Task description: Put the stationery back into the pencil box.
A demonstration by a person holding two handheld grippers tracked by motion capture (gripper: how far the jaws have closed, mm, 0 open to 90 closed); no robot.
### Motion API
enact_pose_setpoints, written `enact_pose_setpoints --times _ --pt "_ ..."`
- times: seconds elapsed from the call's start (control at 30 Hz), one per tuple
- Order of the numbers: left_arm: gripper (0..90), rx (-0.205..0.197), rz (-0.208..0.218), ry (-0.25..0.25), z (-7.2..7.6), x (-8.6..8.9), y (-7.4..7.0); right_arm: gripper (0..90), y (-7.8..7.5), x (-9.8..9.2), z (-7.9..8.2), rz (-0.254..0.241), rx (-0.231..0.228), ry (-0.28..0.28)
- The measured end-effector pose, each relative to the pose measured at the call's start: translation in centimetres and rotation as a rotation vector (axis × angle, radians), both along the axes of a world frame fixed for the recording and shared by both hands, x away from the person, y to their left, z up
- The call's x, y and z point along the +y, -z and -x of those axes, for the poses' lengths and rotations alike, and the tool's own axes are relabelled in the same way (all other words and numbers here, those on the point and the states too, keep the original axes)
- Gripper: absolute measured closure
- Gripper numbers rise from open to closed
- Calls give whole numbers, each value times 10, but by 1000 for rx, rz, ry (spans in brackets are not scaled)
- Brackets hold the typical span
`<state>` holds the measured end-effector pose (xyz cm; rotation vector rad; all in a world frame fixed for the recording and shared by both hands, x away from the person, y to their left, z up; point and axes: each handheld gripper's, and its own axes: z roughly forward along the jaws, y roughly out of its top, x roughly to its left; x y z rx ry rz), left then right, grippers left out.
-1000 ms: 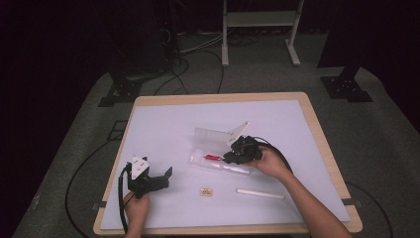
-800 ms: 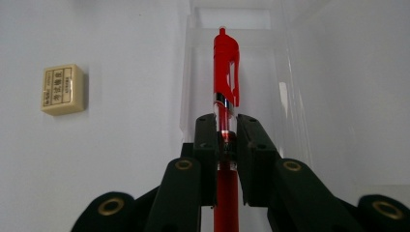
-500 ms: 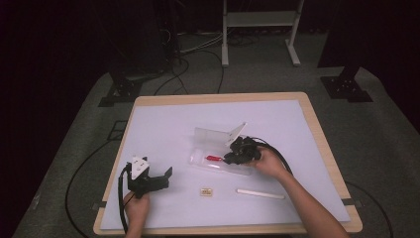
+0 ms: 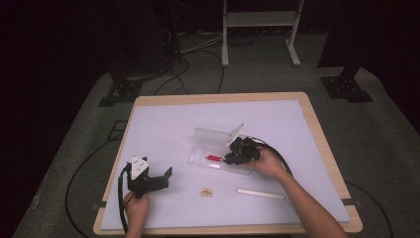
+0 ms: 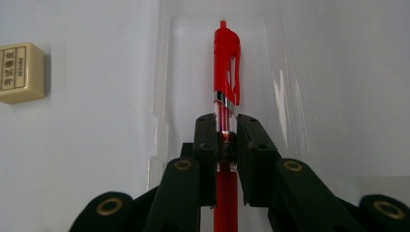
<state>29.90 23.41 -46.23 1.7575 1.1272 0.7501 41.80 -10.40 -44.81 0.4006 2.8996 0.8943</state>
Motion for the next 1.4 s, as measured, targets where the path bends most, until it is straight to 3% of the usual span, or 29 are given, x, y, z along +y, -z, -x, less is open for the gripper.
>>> enact_pose_setpoints --times 0.43,0.67,1.4 --pt "0 1 4 -2 0 0 0 741 1 -6 3 -21 2 16" --pt "0 1 5 -2 0 0 0 718 -10 -18 8 -63 -6 30" --pt "0 9 -4 -4 0 0 0 601 -29 -46 31 -124 -16 39"
